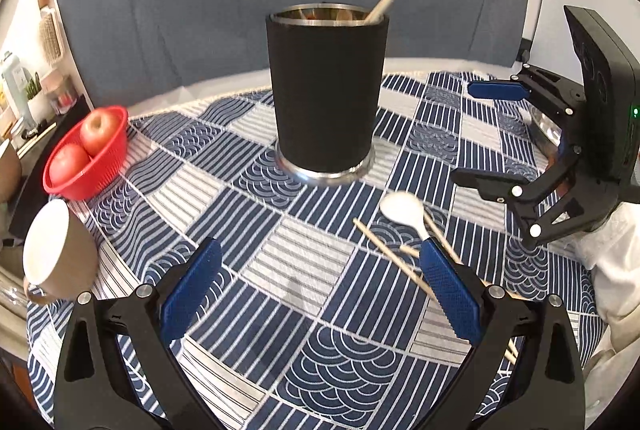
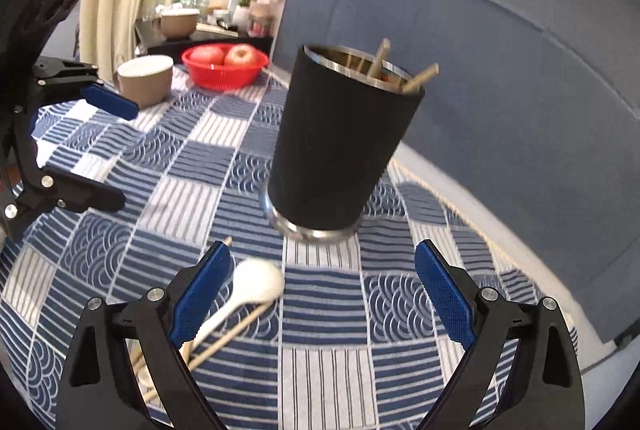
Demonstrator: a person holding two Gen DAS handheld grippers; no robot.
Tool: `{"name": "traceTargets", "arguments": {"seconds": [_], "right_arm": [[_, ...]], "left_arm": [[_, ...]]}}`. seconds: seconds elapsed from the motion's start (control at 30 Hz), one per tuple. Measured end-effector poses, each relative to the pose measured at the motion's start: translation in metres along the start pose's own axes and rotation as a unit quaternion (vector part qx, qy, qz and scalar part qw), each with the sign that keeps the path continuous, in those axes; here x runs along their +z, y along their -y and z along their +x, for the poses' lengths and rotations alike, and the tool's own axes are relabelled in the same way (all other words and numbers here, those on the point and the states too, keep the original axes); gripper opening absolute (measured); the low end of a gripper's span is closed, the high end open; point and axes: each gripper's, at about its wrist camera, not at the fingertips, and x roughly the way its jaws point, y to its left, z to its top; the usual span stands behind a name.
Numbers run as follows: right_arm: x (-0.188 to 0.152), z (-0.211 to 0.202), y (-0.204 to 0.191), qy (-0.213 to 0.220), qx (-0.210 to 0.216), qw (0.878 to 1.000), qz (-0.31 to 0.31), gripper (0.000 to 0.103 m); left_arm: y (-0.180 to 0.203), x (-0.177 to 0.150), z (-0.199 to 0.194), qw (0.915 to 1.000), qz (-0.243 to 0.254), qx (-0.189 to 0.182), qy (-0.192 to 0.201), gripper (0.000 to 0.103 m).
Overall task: Organize utensils
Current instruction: 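Move both grippers back down to the loose chopsticks on the cloth, then close the left gripper on one wooden chopstick while the right gripper grasps another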
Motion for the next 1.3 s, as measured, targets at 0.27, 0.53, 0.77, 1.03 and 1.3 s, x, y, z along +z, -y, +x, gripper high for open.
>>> {"name": "traceTargets", "arguments": {"seconds": [0.27, 0.53, 0.77, 1.03, 1.3], "right_arm": [[-0.023, 0.023, 0.003, -0.062, 0.004, 0.998, 0.026, 0.089], [-0.041, 0.047, 0.007, -0.112, 0.028, 0.99, 0.075, 0.089], [-0.051, 0.061, 0.016, -0.126, 0.058, 0.98, 0.144, 0.093], [-0.054, 0.062, 0.018, -0.131, 0.064, 0.974, 0.172, 0.094], [-0.056, 0.063, 0.01, -0.126, 0.034, 0.977, 0.168, 0.095]], "left_arm": [[0.007, -0.013, 0.021, 0.9994, -0.009, -0.005, -0.032, 0.097], [0.024, -0.016, 0.043, 0.9984, -0.004, -0.016, -0.054, 0.097], [0.023, -0.023, 0.067, 0.9968, -0.025, -0.004, -0.075, 0.097], [0.025, -0.023, 0.08, 0.9955, -0.055, 0.009, -0.077, 0.097], [0.033, -0.024, 0.08, 0.9968, -0.034, 0.036, -0.062, 0.099]]}}
